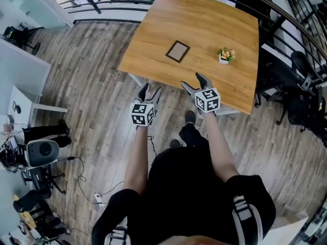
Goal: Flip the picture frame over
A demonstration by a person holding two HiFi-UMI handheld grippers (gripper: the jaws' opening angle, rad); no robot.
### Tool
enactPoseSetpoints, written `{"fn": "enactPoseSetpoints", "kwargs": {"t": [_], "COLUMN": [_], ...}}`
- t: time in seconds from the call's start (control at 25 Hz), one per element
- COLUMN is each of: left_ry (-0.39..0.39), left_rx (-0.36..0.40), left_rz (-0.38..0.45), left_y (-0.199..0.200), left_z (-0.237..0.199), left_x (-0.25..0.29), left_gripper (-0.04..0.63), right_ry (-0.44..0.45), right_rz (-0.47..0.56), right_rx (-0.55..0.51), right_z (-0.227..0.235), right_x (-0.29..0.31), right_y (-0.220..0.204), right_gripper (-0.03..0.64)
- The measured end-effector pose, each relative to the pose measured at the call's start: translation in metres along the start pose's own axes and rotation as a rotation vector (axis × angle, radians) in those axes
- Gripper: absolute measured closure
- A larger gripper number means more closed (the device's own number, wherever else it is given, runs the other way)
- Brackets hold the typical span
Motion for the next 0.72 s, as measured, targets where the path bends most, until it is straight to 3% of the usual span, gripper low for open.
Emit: {"fn": "enactPoseSetpoints", "kwargs": {"t": [0.72], "left_ry": [0.114], "left_rx": [-0.057], "left_rz": [-0.058], "left_y": [0.025], "left_z": [-0.034], "left_x": [0.125], "left_gripper": [0.324], "right_ry": [0.103], "right_rz": [-0.054], "right_rx": [-0.003], "right_z": [0.112], "right_x": [0.105], "right_y": [0.052], "right_gripper": [0.275]}}
Point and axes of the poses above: the fingertips, and each gripper's own axes: x forward along the fingers, z to its right, y out of its top, the point moved 4 cm from there along -x, backward along the fingers, and after that the axes turned 2 degrees about x, right-handed, at the moved point
